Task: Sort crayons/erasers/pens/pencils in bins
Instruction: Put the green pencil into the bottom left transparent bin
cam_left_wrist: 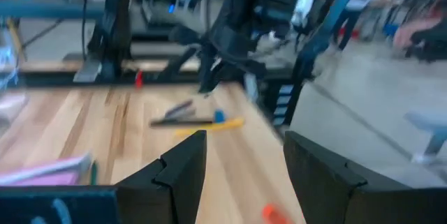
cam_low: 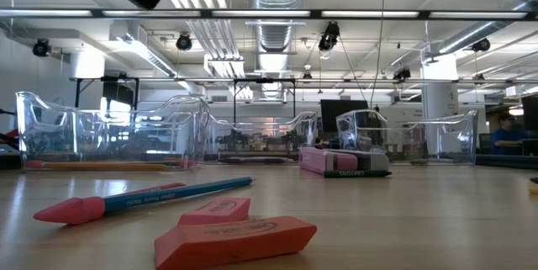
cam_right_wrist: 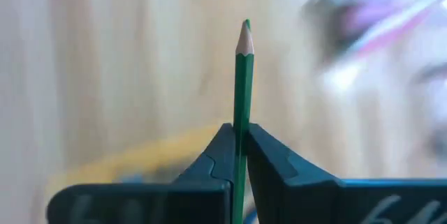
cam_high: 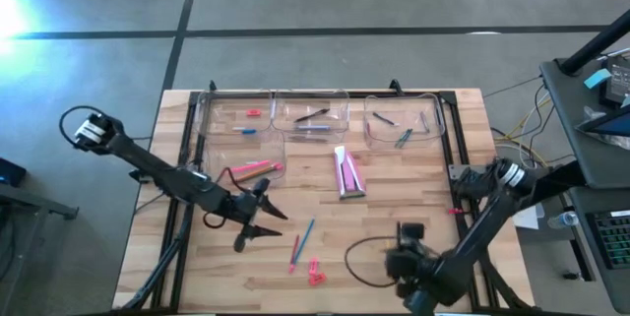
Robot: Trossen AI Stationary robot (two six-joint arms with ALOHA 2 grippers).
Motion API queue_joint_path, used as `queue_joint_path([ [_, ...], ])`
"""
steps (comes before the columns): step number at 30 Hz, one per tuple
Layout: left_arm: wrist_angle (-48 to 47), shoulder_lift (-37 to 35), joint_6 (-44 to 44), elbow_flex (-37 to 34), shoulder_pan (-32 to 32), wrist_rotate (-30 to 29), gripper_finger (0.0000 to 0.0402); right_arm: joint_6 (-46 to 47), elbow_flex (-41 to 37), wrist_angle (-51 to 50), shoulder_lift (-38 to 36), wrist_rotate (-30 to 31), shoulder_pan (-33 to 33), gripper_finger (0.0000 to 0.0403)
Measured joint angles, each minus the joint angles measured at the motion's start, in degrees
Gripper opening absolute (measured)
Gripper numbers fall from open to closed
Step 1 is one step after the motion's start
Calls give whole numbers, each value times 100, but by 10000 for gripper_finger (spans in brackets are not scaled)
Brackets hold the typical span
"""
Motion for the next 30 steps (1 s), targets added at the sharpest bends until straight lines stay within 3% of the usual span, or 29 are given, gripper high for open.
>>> queue_joint_path([
  [5,-11,-339,3,-28,-45,-28,177,-867,181,948,-693,2295,-437,14],
  [7,71,-325,3,-26,-42,-36,177,-1678,54,1852,-1021,2806,-638,14],
  [9,308,-185,13,-26,-42,-87,177,-2667,-162,3077,-1341,2935,-896,13],
  [11,643,20,141,-7,-42,-113,177,-3668,-486,4505,-1585,2834,-1165,13],
  [14,1397,370,357,29,-42,-122,177,-4956,-992,6654,-1799,2030,-1618,13],
  [18,2111,886,616,63,-40,-149,177,-5577,-1442,8441,-1852,1093,-2217,13],
  [24,2423,1465,763,244,-14,-1047,177,-5327,-1733,9032,-1727,129,-2889,13],
  [30,2415,1885,921,489,113,-1658,177,-5159,-1864,9382,-1515,-121,-3055,13],
])
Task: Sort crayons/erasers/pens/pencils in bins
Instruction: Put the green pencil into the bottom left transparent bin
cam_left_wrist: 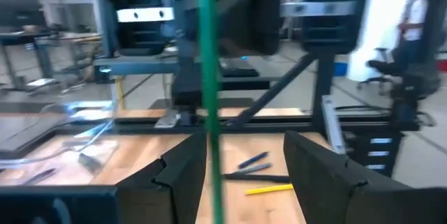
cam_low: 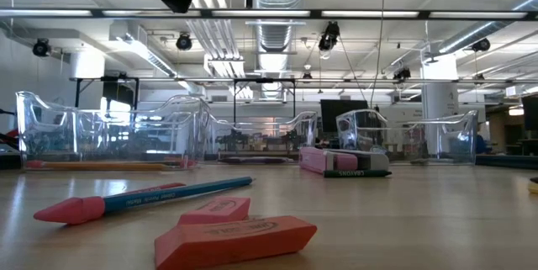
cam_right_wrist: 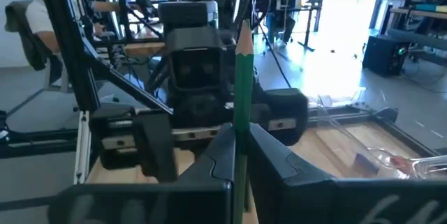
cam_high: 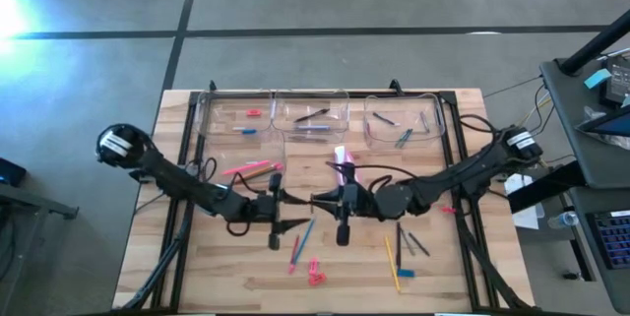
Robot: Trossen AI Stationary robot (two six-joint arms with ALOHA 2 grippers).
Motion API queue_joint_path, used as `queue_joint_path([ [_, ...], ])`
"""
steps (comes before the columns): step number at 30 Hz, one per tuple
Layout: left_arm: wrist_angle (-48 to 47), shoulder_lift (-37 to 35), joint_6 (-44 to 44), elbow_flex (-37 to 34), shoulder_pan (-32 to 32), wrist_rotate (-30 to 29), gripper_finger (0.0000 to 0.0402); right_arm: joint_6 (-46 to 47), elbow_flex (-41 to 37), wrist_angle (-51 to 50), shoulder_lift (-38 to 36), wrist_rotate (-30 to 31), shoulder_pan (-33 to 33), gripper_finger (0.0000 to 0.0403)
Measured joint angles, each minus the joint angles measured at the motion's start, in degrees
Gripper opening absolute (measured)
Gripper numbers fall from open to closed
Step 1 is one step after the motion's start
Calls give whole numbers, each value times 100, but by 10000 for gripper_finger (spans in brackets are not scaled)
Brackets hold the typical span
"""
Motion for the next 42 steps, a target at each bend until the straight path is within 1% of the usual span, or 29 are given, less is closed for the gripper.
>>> queue_joint_path([
  [6,7,237,-15,119,89,-141,177,-2,136,57,96,-169,6,13],
  [9,-3,261,-15,167,85,-164,164,-2,229,58,128,-263,7,13],
  [11,12,261,-15,177,86,-168,139,-2,252,55,134,-273,7,13],
  [12,6,261,-15,177,86,-169,120,-3,255,54,134,-271,7,13],
  [16,1,253,-16,171,72,-164,26,-42,248,50,134,-252,0,13],
  [17,-1,252,-26,171,72,-166,15,-62,248,43,134,-254,1,13],
  [20,-10,247,-25,169,68,-164,14,-50,248,14,134,-264,7,17],
  [23,-172,141,-8,167,72,-165,14,-43,247,2,125,-278,32,48],
  [27,-789,-308,-13,164,71,-260,13,-37,256,-280,10,-313,139,120],
  [30,-1712,-869,-9,160,72,-300,12,133,409,-875,-96,-315,228,172],
  [32,-2619,-1383,-7,171,79,-397,12,445,533,-1464,-176,-303,281,197],
  [34,-3737,-1959,-9,187,96,-651,12,858,657,-2046,-227,-292,352,214],
  [36,-5140,-2534,-162,208,155,-1081,12,1221,727,-2579,-231,-274,443,221],
  [38,-6675,-3104,-660,208,252,-1440,12,1482,735,-2910,-217,-260,539,222],
  [40,-8076,-3598,-1300,209,454,-1511,12,1613,718,-3025,-190,-262,605,220],
  [42,-9180,-3970,-1880,190,705,-1525,12,1662,698,-3041,-164,-248,637,217],
])
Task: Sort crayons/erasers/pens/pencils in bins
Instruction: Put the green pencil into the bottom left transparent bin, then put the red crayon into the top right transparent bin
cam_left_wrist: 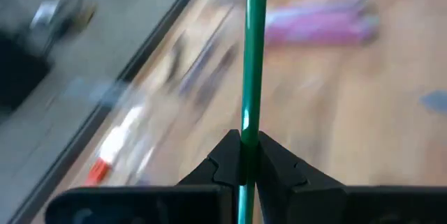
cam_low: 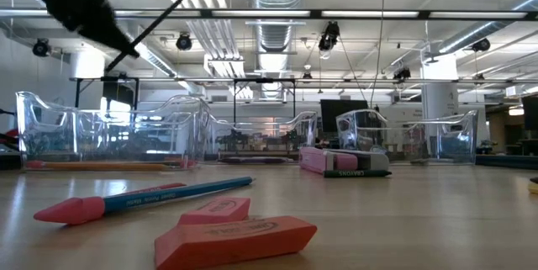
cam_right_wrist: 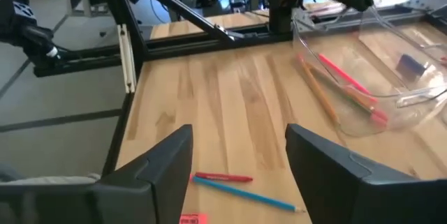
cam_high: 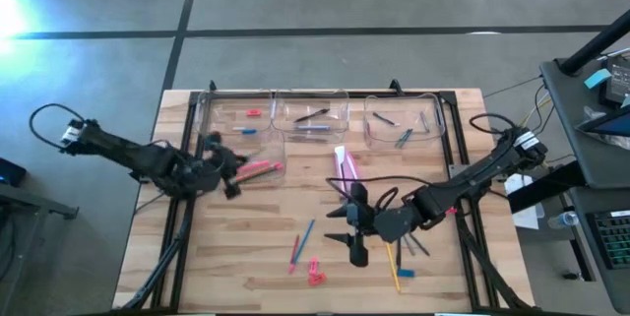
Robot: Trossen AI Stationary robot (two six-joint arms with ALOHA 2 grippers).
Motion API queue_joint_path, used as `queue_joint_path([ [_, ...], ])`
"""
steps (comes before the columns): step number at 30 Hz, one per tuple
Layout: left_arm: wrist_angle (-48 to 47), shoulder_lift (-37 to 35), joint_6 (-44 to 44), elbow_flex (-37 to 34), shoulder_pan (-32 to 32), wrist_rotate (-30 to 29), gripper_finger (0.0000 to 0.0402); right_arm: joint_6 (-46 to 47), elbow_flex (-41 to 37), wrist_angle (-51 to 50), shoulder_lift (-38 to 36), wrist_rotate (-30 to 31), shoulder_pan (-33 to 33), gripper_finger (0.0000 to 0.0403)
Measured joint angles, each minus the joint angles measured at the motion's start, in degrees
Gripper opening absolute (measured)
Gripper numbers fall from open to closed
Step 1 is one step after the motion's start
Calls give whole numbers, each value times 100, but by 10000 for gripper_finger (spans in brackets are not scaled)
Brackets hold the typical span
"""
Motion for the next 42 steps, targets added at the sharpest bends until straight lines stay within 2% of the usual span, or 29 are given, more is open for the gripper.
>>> queue_joint_path([
  [3,-1019,-276,-489,-37,361,112,12,4,-8,2,60,13,12,213],
  [6,-891,-349,-423,-12,603,386,11,-9,-10,-11,66,75,-6,210],
  [12,-911,85,-390,16,994,667,19,-91,-10,-1,64,164,-41,210],
  [22,-933,1122,-688,129,1461,1092,132,-403,-8,-91,62,155,-36,210],
  [26,-774,1309,-795,507,1412,1684,169,-407,-8,-370,49,143,-23,210],
  [29,189,1377,-843,648,1015,2191,175,-300,-8,-848,19,133,-25,210],
  [32,1280,1661,-898,604,219,2255,170,42,-6,-1278,18,150,-25,210],
  [38,2157,2990,-2027,656,-1344,922,150,502,-61,-1619,20,152,12,210],
  [42,2386,4112,-2775,959,-1742,650,137,556,-76,-1605,22,154,13,210],
])
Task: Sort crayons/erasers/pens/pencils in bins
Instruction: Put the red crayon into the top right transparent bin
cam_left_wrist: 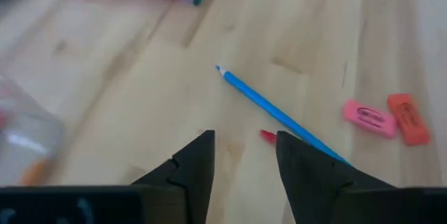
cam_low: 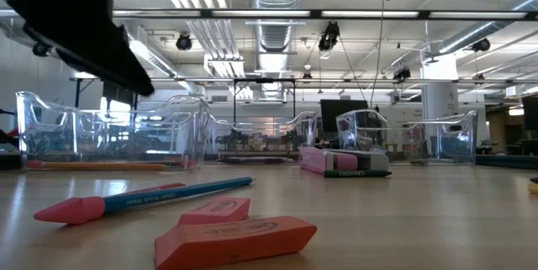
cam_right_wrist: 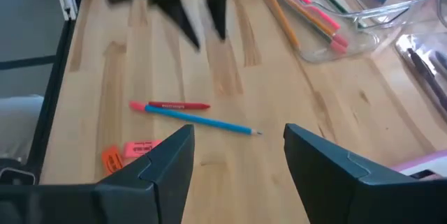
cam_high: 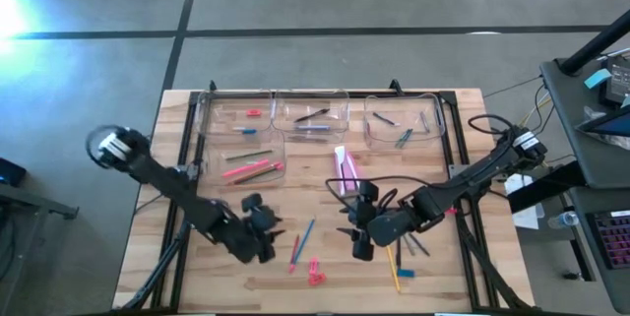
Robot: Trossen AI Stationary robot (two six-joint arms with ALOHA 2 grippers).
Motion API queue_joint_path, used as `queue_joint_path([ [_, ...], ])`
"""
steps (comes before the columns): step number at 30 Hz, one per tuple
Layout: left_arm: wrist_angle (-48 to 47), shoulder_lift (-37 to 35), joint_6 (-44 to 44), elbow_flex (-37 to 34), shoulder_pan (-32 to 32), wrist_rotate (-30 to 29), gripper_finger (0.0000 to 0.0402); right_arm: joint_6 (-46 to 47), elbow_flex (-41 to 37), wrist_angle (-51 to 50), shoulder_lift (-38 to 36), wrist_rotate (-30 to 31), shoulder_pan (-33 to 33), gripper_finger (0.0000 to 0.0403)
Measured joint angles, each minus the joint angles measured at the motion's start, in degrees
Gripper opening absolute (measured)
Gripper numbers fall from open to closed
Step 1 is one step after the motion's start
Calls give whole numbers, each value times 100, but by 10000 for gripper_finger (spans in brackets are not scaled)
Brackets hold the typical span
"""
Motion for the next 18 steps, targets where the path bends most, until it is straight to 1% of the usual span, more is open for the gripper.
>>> queue_joint_path([
  [4,-20,922,-435,382,0,-16,125,85,-4,20,0,2,5,210],
  [8,-10,1514,-469,715,70,66,117,108,-19,23,0,6,37,210],
  [11,-11,1709,-583,864,115,117,116,106,-44,24,2,4,41,210],
  [18,54,1733,-925,918,117,407,115,101,-132,22,2,7,39,210],
])
